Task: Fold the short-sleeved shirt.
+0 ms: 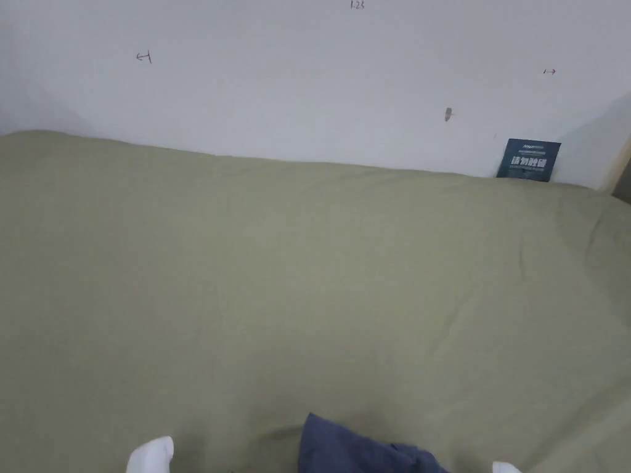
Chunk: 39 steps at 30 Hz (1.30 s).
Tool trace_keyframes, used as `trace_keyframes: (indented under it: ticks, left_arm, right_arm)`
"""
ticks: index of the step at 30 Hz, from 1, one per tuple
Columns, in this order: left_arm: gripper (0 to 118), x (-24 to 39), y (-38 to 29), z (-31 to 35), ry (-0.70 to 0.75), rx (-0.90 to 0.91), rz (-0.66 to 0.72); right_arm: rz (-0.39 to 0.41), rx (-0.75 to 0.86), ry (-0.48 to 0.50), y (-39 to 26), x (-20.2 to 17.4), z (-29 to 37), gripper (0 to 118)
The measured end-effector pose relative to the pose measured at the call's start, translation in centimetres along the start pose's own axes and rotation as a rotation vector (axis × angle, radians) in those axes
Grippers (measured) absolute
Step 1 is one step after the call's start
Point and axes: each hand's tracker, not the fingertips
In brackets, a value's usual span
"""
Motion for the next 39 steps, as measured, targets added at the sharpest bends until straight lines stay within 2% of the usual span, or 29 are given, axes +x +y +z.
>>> trace_keyframes:
  ticks: [2,3,5,6,7,10,12,14,15,16,17,24,27,31,32,34,37,39]
  left_arm:
    - [22,-0.2,-0.2,-1.1,-0.038,-0.025,0.015]
    - [33,-0.3,-0.3,-1.6,-0.057,-0.042,0.035]
    - [67,-1.0,-0.6,-2.9,-0.135,-0.087,0.127]
    - [77,-1.4,-0.9,-3.5,-0.167,-0.113,0.167]
    - [81,-1.5,-1.3,-4.3,-0.159,-0.123,0.199]
    - [81,-1.3,-2.9,-6.3,-0.223,-0.133,0.237]
    - [81,-0.9,-3.5,-6.5,-0.227,-0.102,0.245]
    - [79,-1.4,-3.5,-5.9,-0.195,-0.076,0.318]
    - [71,-1.9,-3.6,-5.5,-0.161,-0.072,0.364]
    - [43,-2.6,-3.8,-5.2,-0.167,-0.051,0.379]
    - [29,-3.0,-4.0,-5.1,-0.180,-0.066,0.371]
    - [29,-1.7,-1.7,-3.8,-0.143,-0.100,0.269]
    - [29,-2.1,1.1,-0.7,-0.122,-0.071,0.221]
    - [29,-5.1,6.3,6.9,-0.021,0.094,0.211]
    - [29,-6.2,7.5,9.0,-0.036,0.119,0.240]
    - [29,-8.4,10.0,13.5,-0.018,0.132,0.226]
    - [29,-12.2,13.0,20.9,0.122,0.154,0.154]
    - [29,-14.3,13.8,25.3,0.177,0.146,0.194]
  right_arm:
    - [0.002,0.000,-0.004,0.0,-0.1,0.0,1]
    - [0.007,0.002,-0.005,-0.1,-0.2,0.1,1]
    - [0.019,0.004,-0.007,-0.1,-0.2,0.1,1]
    - [0.019,0.006,-0.007,-0.2,-0.2,0.1,1]
    - [0.020,0.006,-0.005,-0.2,-0.1,0.1,1]
    - [0.009,0.008,0.006,-0.3,0.1,0.1,1]
    - [0.010,0.010,0.007,-0.2,0.3,0.1,1]
    - [0.017,0.012,0.002,-0.3,0.1,0.1,1]
    - [0.019,0.013,0.001,-0.3,0.1,0.2,1]
    - [0.019,0.015,0.004,-0.2,0.0,0.2,1]
    - [0.024,0.021,0.012,-0.3,-0.2,0.2,1]
    - [0.154,0.039,-0.068,-0.3,-2.5,0.3,2]
    - [0.198,0.060,-0.081,-0.2,-4.0,0.6,2]
    - [0.232,0.078,-0.126,0.4,-6.3,-0.3,2]
    - [0.235,0.082,-0.122,0.4,-6.9,-0.8,2]
    - [0.257,0.071,-0.104,0.5,-8.4,-1.9,2]
    - [0.295,0.065,-0.082,0.4,-10.7,-3.8,2]
    - [0.324,0.044,-0.070,0.2,-12.3,-4.9,2]
